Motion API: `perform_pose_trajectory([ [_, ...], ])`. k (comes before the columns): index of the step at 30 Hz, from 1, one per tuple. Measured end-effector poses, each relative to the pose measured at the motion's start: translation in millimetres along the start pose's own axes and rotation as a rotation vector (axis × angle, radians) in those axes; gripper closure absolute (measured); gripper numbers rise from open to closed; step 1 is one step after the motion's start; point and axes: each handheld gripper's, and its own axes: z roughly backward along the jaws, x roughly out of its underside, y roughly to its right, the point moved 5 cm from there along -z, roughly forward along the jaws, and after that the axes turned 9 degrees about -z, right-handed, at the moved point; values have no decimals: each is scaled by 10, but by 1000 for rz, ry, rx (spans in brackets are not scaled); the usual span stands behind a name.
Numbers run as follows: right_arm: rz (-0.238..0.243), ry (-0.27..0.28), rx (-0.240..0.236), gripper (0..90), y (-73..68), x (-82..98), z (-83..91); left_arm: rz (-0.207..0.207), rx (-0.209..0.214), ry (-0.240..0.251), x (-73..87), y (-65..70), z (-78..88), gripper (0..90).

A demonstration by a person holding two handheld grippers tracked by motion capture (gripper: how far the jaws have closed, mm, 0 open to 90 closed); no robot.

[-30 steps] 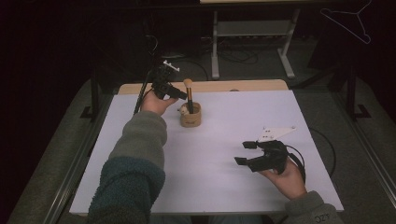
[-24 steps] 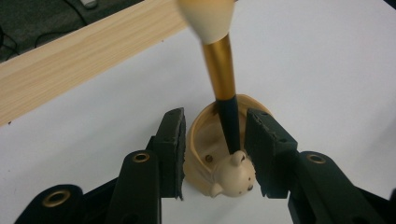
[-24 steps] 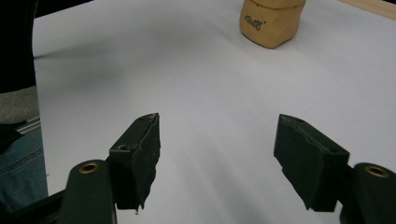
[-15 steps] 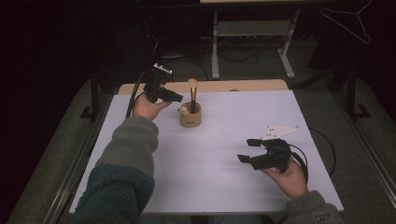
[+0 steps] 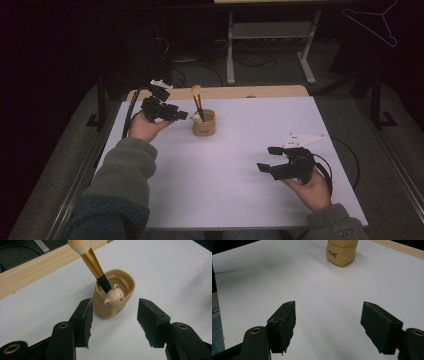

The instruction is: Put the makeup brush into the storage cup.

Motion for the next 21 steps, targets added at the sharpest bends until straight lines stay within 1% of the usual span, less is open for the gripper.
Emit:
perform_pose_trajectory([
  [2, 2, -2, 1, 271, 1, 1, -3, 1, 2, 1, 45, 12, 39, 440],
  [5, 2, -7, 3, 271, 4, 2, -8, 9, 4, 21, 98, 49, 92, 423],
  [8, 3, -7, 7, 271, 5, 4, -9, 5, 6, 23, 151, 93, 137, 397],
  [11, 5, -3, 7, 271, 11, 1, -6, -6, 5, 26, 200, 137, 163, 379],
  [13, -2, -3, 11, 270, 13, 5, -2, -9, 5, 27, 226, 159, 175, 366],
  [14, 3, -1, 12, 269, 21, 6, 0, -5, 8, 35, 241, 178, 179, 359],
  [16, -4, 2, 11, 265, 26, 6, 4, -6, 13, 41, 262, 198, 182, 347],
  [20, -12, 0, 14, 259, 40, 9, 11, -22, 10, 48, 304, 242, 200, 335],
  [21, -10, 2, 15, 258, 43, 9, 11, -19, 11, 51, 313, 257, 203, 332],
])
